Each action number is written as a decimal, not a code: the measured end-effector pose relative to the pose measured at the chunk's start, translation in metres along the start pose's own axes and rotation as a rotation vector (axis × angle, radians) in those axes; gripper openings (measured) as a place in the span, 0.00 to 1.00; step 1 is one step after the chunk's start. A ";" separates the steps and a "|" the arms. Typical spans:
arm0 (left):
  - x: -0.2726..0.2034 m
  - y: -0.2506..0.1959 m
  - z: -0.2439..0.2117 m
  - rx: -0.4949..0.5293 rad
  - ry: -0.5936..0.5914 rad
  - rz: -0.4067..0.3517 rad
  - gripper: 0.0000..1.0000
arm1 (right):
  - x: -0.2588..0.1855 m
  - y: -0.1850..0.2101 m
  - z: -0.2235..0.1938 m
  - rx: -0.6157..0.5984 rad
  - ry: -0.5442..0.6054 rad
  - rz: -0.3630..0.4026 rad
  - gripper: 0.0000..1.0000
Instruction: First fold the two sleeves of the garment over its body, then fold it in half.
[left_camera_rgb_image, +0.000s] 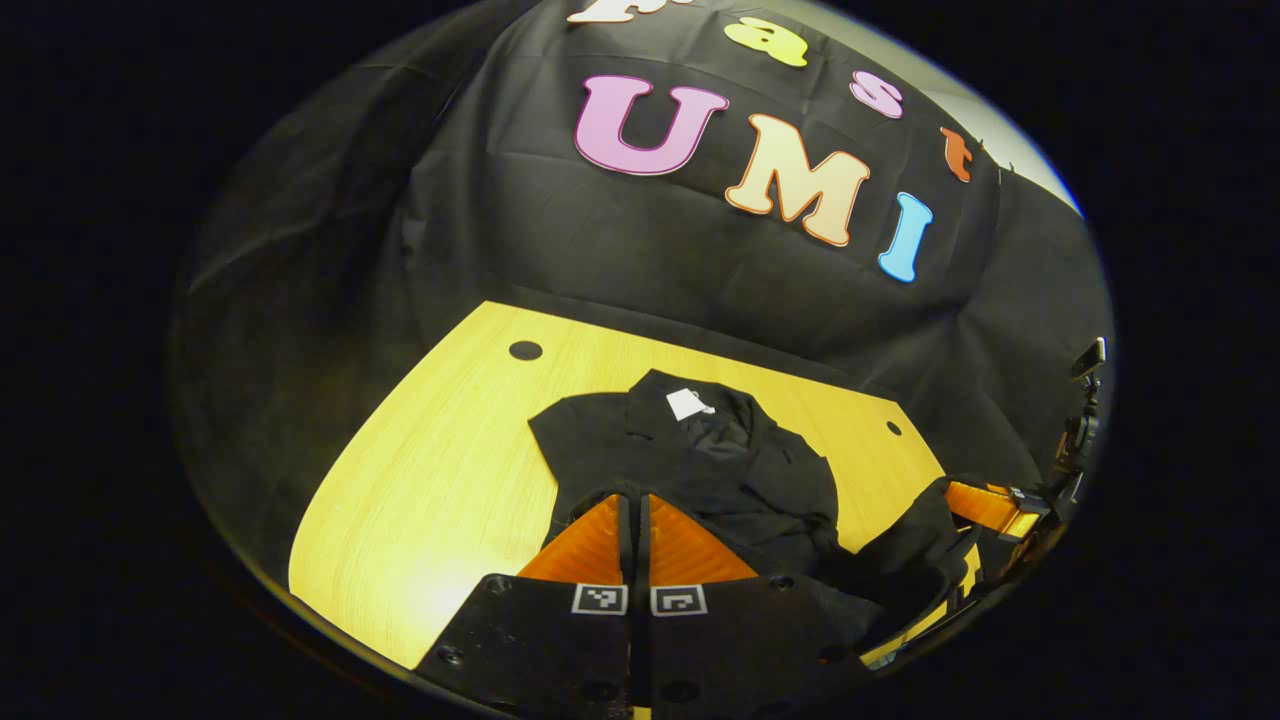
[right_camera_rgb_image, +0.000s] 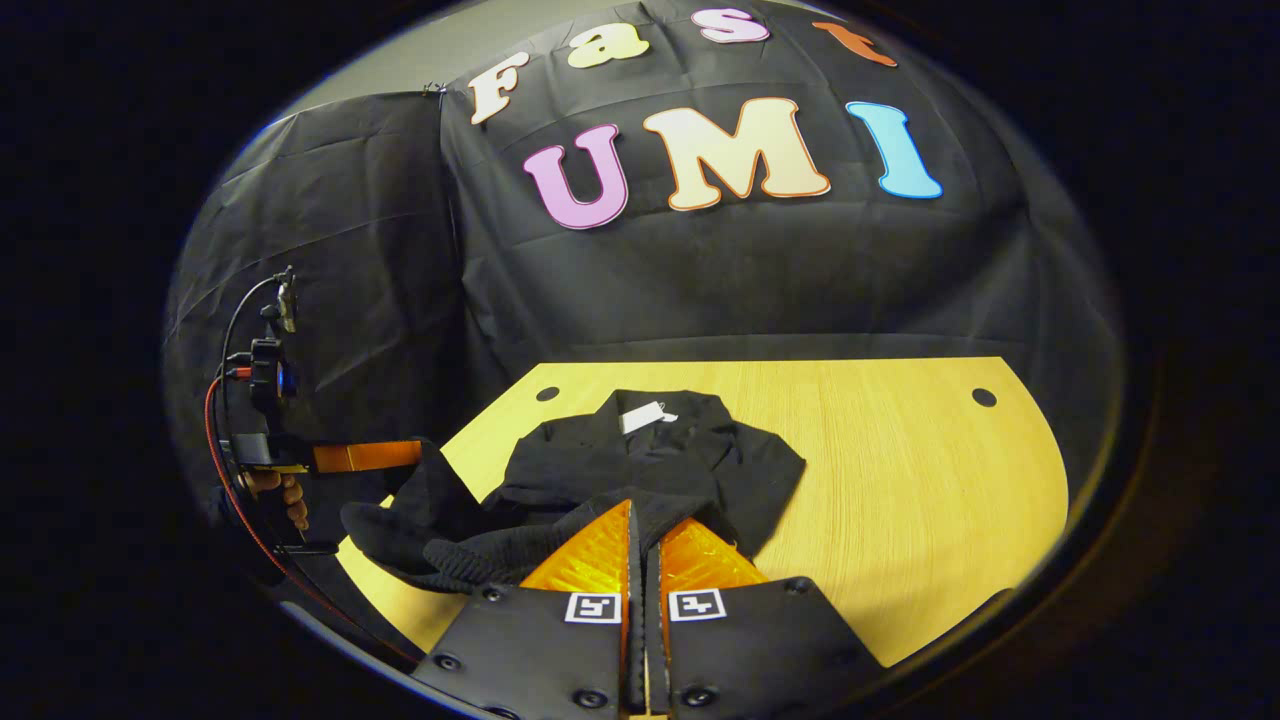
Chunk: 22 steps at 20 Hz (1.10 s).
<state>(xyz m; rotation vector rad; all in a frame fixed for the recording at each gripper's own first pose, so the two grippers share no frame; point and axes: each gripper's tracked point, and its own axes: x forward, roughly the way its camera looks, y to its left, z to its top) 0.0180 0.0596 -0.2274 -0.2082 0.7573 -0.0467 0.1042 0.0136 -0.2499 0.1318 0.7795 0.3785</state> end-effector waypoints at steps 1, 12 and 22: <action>0.005 0.001 0.007 -0.001 -0.007 -0.005 0.00 | 0.004 -0.002 0.007 0.004 -0.010 -0.005 0.03; 0.064 0.021 0.046 0.014 -0.037 -0.027 0.00 | 0.053 -0.026 0.051 0.013 -0.032 -0.089 0.03; 0.109 0.087 0.089 0.147 -0.166 0.222 0.23 | 0.090 -0.091 0.069 0.059 -0.054 -0.371 0.35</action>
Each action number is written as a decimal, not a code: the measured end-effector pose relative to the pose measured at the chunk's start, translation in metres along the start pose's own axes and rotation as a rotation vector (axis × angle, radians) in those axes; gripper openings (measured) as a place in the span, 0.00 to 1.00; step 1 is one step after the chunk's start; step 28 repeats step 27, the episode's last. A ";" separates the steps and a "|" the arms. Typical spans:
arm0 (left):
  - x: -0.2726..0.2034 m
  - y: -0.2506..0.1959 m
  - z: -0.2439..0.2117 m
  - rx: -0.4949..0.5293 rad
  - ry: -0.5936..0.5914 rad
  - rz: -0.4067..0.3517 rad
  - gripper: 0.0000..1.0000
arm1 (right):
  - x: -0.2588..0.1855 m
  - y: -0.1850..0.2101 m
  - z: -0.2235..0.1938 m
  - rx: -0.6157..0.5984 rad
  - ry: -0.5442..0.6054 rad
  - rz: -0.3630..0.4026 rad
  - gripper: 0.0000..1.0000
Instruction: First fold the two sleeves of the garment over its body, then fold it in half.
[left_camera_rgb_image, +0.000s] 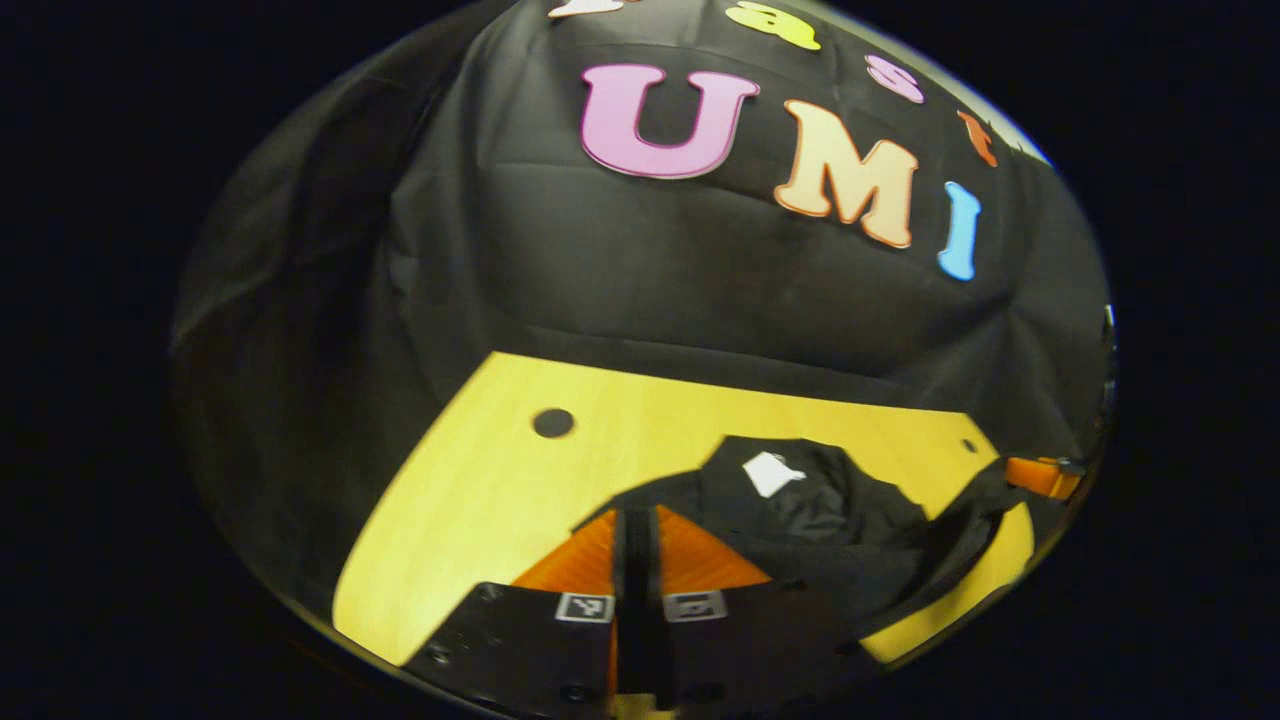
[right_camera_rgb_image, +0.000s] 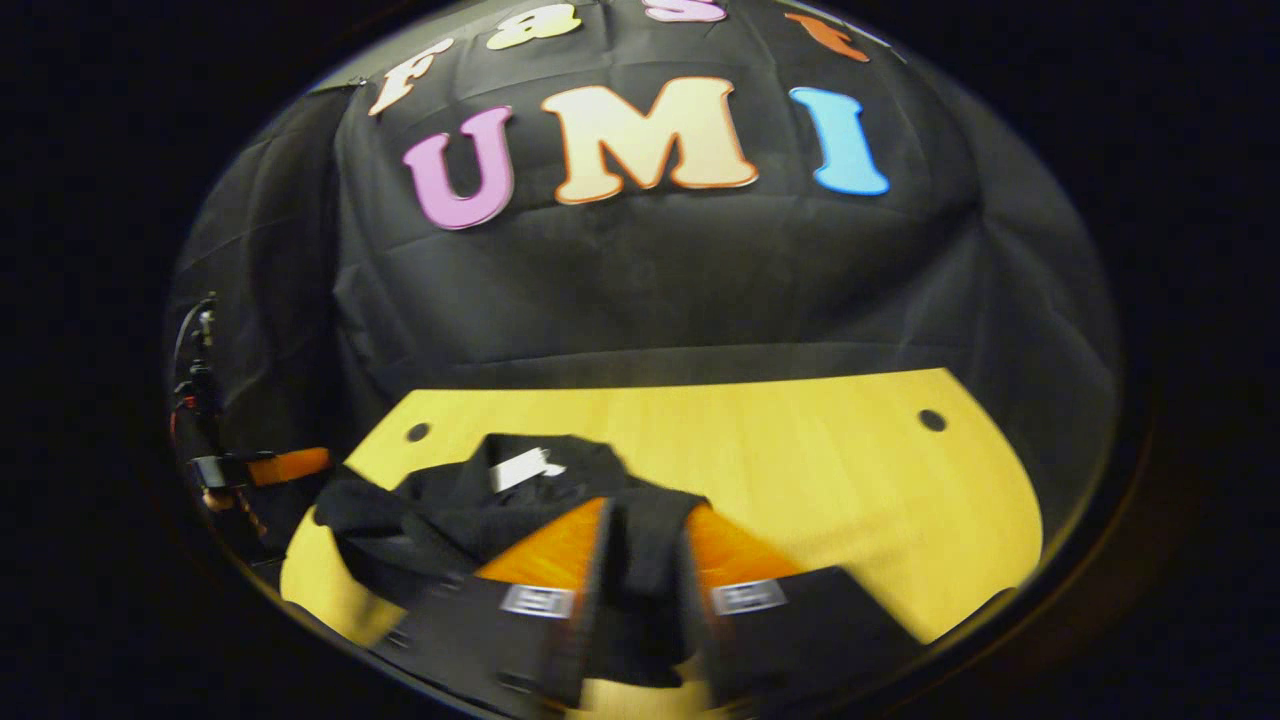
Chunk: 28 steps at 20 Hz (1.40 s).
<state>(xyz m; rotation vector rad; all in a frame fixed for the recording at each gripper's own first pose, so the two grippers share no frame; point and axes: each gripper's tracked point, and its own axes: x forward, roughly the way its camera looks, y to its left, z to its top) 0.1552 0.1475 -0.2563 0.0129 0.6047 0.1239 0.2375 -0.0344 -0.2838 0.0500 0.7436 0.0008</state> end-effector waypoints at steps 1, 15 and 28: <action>-0.001 0.005 0.038 0.017 -0.129 0.031 0.46 | -0.004 -0.003 0.023 -0.003 -0.087 -0.038 0.65; -0.141 -0.032 0.093 0.085 -0.428 0.001 0.92 | -0.144 0.002 0.042 -0.028 -0.420 0.009 0.97; -0.283 -0.050 0.076 0.074 -0.495 0.037 0.92 | -0.291 -0.007 0.014 -0.036 -0.589 0.103 0.96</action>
